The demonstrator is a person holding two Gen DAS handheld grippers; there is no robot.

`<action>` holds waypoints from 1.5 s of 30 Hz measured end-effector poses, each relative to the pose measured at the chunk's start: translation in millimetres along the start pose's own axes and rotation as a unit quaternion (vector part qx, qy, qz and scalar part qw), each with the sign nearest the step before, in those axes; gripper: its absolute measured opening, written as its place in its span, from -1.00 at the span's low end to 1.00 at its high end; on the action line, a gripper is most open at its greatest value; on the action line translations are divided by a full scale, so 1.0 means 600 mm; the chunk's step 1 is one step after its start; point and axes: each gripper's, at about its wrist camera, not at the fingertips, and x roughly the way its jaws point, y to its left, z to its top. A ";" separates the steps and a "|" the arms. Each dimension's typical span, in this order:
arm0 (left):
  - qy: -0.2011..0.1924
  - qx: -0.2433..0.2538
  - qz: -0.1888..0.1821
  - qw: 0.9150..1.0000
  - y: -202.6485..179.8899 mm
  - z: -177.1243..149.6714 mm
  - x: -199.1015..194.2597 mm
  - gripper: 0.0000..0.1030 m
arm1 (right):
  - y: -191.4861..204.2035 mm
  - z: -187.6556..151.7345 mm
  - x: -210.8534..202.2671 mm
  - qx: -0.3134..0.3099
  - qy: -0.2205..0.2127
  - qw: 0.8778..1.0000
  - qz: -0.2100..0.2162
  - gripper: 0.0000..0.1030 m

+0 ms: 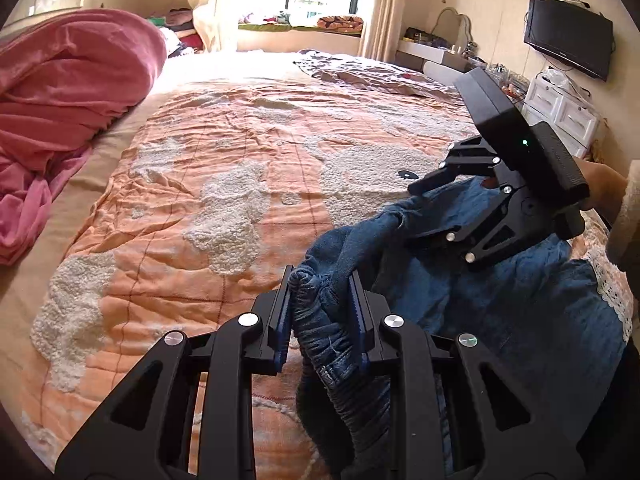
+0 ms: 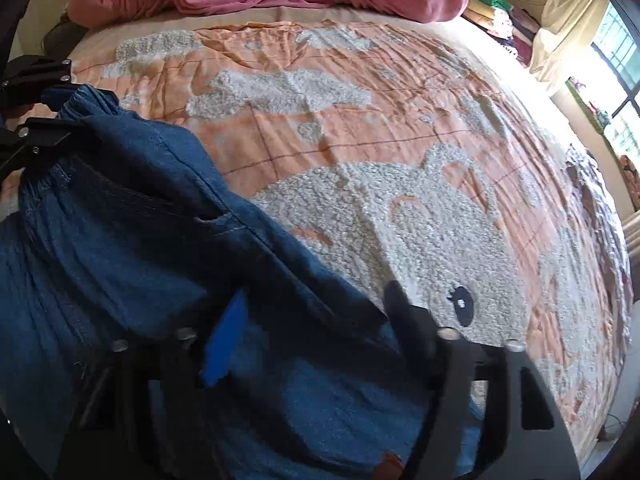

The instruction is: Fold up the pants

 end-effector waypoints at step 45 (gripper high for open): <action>-0.052 0.060 -0.009 0.997 -0.116 -0.202 -0.200 -0.32 | 0.388 -0.269 -0.225 0.149 -0.152 0.977 -0.002 -0.85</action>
